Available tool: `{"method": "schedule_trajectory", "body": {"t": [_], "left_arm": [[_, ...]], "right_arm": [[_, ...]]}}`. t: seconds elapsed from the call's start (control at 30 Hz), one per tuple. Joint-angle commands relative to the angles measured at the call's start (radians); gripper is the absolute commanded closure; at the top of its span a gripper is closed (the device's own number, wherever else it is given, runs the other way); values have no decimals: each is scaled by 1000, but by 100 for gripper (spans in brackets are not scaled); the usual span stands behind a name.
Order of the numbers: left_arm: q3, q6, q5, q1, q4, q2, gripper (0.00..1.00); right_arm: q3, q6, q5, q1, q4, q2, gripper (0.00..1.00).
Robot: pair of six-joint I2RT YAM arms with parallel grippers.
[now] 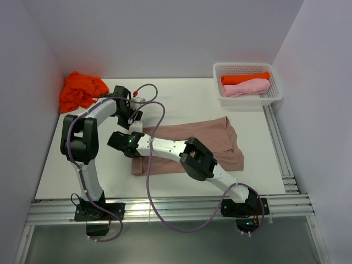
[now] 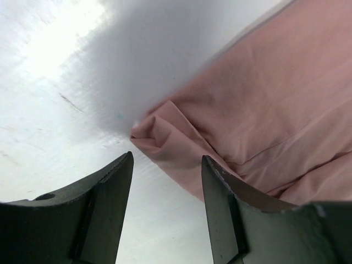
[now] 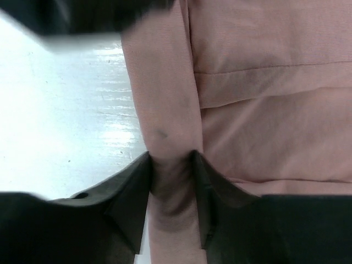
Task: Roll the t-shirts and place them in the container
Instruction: Roll the tshirt
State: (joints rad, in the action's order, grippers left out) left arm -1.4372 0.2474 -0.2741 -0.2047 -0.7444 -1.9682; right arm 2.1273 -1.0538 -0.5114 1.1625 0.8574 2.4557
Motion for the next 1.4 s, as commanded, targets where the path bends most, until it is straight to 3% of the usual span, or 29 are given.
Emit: {"method": "schedule_trajectory", "body": {"t": [0.0,0.13,0.27,0.47,0.77,0.97,1.37], "left_arm": [[-92,10,-26,2,-39,19,41],[-192,10,-86,40,-102,19,41],[-233,29,-180,100,-157,37,41],[-175,79,-275,189,-188,103,41],[0,165,-321,264,-174,178,41],[93,145,-382,263,-122,151,41],[182,12,-323,214,72,69,42]], "right_arm": [[-27,-5,71,9,49,46,62],[-72,24,118,9,-24,25,74],[-194,55,223,-1,-200,-65,78],[-513,17,456,-49,-772,-218,83],[-796,-193,531,-101,-1242,-285,84],[-937,-308,537,-118,-1428,-282,84],[-1006,-391,525,-126,-1528,-268,83]]}}
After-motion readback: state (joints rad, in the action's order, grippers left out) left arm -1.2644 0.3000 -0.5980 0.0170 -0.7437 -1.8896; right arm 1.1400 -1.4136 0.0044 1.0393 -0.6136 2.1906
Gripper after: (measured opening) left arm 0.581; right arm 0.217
